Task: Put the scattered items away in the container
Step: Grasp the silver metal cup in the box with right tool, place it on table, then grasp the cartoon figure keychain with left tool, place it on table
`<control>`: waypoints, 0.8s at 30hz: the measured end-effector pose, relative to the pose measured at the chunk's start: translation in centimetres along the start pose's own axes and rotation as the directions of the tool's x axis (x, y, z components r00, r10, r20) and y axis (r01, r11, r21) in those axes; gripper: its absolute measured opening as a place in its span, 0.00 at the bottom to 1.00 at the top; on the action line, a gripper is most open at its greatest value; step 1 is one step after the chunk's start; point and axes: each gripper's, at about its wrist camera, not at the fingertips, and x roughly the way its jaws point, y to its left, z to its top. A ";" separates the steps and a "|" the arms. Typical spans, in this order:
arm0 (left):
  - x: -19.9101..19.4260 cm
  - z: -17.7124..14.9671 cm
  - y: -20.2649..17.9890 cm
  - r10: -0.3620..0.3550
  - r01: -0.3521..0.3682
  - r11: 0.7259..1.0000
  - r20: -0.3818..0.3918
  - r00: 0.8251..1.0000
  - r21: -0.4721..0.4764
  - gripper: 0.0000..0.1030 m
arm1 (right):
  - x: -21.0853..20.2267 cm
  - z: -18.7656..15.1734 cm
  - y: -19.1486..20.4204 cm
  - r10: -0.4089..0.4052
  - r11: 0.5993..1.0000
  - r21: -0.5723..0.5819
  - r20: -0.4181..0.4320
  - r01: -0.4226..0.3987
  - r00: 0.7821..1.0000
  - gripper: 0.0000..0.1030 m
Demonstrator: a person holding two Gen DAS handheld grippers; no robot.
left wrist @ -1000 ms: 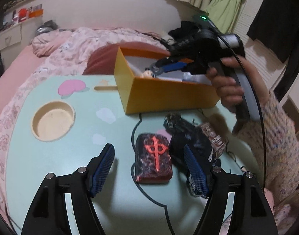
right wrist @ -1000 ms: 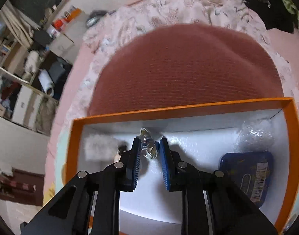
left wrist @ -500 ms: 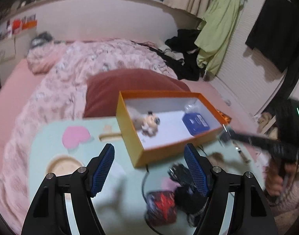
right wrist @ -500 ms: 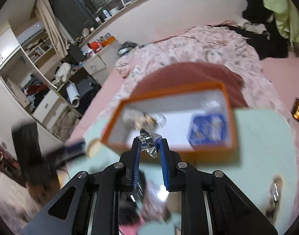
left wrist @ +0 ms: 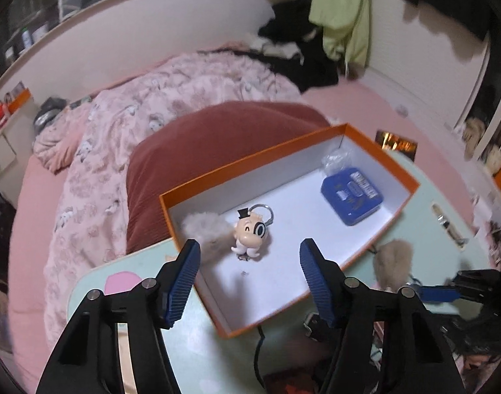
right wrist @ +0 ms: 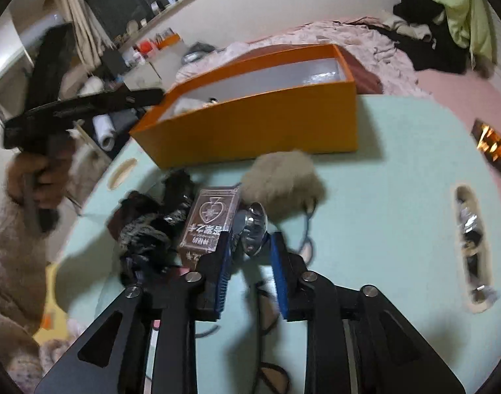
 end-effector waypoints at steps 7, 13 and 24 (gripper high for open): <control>3.5 2.1 -2.3 0.035 -0.026 0.993 -0.082 0.996 0.116 0.46 | -1.8 -0.3 -0.9 0.081 0.995 0.055 0.113 -0.087 0.990 0.56; 7.1 2.1 -1.5 -0.105 0.113 0.993 -0.245 0.964 0.017 0.40 | -1.6 -0.3 -1.5 0.099 0.989 0.097 0.103 -0.109 0.990 0.56; 8.8 1.0 -0.4 -0.276 0.251 0.960 -0.296 0.914 -0.120 0.28 | -1.3 -0.5 -1.9 0.119 0.987 0.102 0.084 -0.128 0.989 0.56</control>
